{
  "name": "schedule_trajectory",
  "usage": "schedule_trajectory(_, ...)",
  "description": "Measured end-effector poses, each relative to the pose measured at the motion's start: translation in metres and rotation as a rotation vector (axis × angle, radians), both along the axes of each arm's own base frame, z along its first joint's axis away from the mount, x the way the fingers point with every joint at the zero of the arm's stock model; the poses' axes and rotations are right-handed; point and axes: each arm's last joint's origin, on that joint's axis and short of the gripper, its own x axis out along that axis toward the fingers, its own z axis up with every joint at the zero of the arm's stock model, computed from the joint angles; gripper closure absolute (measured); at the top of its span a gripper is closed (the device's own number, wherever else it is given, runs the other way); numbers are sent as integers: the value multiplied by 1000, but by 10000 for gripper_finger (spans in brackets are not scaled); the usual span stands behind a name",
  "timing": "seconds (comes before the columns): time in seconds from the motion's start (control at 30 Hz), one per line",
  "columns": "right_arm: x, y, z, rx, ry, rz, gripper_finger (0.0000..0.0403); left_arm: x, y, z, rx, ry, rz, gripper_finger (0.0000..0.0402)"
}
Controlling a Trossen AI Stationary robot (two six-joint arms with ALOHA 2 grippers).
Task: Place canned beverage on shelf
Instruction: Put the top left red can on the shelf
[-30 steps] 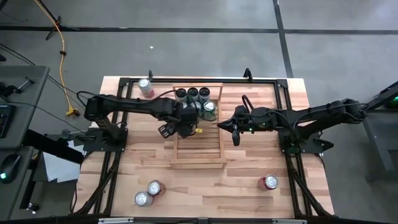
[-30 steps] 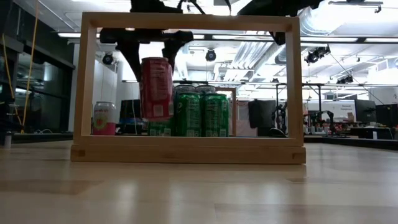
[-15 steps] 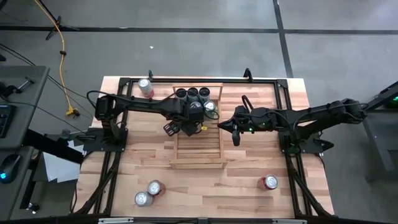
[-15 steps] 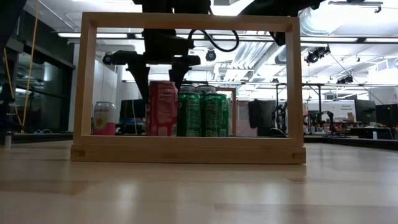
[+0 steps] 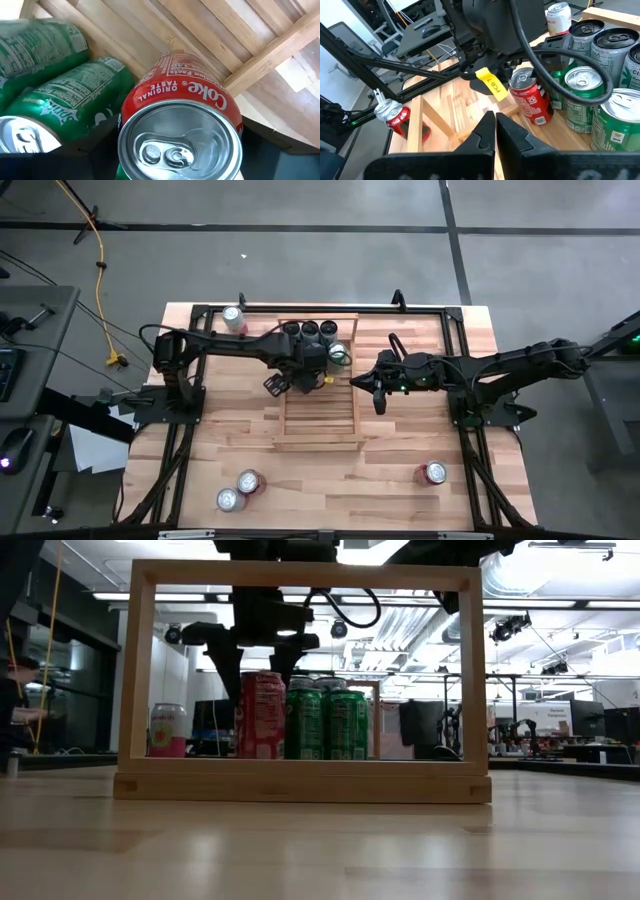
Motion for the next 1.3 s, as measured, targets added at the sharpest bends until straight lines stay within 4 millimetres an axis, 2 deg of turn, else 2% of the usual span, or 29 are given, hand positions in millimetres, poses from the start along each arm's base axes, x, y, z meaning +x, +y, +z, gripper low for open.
schedule_trajectory(0.13,0,0,0,0,0,0,402,0,3,1,30,-8,39,38)
schedule_trajectory(0.23,0,0,0,0,0,0,402,-1,4,2,58,-10,57,14)
schedule_trajectory(0.6,0,0,0,0,0,0,402,-3,-1,5,77,-20,101,24)
schedule_trajectory(0.73,0,0,0,0,0,0,402,-6,-5,22,86,-64,123,24)
schedule_trajectory(0.87,0,0,0,0,0,0,402,-13,-9,48,86,-137,192,24)
schedule_trajectory(0.97,0,0,0,1,-5,0,402,-24,-13,72,45,-246,320,24)
schedule_trajectory(1.1,2,0,2,3,-26,0,402,-47,-14,101,-190,-436,573,24)
schedule_trajectory(1.2,8,1,-2,7,-36,0,402,-66,-14,107,-344,-577,686,24)
schedule_trajectory(1.3,21,3,-8,19,-69,35,402,-88,-17,101,-440,-747,763,23)
